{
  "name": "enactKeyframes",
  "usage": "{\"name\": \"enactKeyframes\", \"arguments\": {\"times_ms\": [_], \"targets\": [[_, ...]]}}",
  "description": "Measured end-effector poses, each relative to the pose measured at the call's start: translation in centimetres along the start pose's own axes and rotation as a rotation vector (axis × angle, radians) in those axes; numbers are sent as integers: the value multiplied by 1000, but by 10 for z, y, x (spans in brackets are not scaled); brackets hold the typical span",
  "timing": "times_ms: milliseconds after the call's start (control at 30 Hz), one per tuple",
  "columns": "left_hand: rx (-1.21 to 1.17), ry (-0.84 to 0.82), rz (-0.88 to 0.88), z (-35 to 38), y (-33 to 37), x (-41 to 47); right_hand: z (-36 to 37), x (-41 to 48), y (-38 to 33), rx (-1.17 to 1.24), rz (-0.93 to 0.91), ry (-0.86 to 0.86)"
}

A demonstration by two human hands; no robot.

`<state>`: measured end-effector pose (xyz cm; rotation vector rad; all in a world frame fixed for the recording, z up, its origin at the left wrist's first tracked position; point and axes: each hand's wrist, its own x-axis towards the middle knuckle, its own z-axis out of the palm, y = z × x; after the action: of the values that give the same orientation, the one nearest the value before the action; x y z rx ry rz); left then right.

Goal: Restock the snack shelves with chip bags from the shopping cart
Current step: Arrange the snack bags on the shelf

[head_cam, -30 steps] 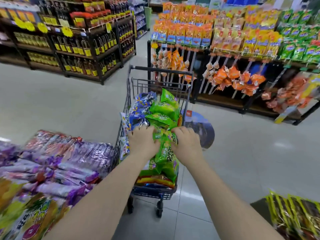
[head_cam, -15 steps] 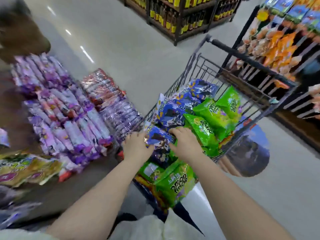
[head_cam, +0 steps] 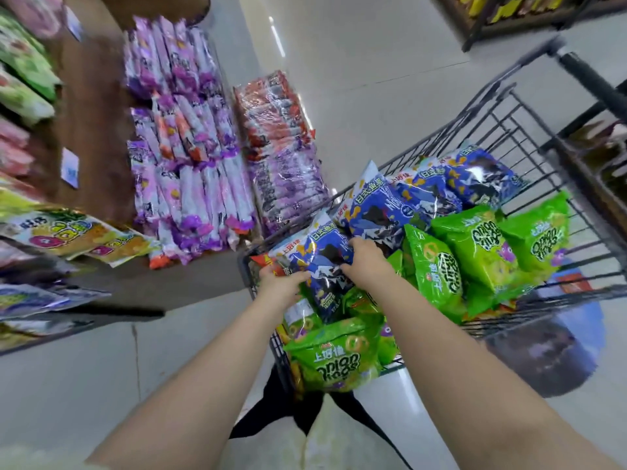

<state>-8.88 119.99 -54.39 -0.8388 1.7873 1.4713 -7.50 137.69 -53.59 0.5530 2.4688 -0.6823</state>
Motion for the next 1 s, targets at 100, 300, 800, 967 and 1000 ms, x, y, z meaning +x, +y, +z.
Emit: {"name": "enactKeyframes", "arguments": {"times_ms": [100,300,800,967,1000], "targets": [[-60,-107,-82,9,-5,3,3,3,-1,12,34,-18],[-81,-39,-13,10,-5,9,2,-6,-6,168,-22,31],[-302,66,391,-88,10,-69,-19,-51,-52,746,-191,-258],[-509,210,393,-152,-34,-118,16,-75,-114,827,-333,-501],[-557,247,393,-166,-45,-128,26,-83,-128,821,-380,-537]]}}
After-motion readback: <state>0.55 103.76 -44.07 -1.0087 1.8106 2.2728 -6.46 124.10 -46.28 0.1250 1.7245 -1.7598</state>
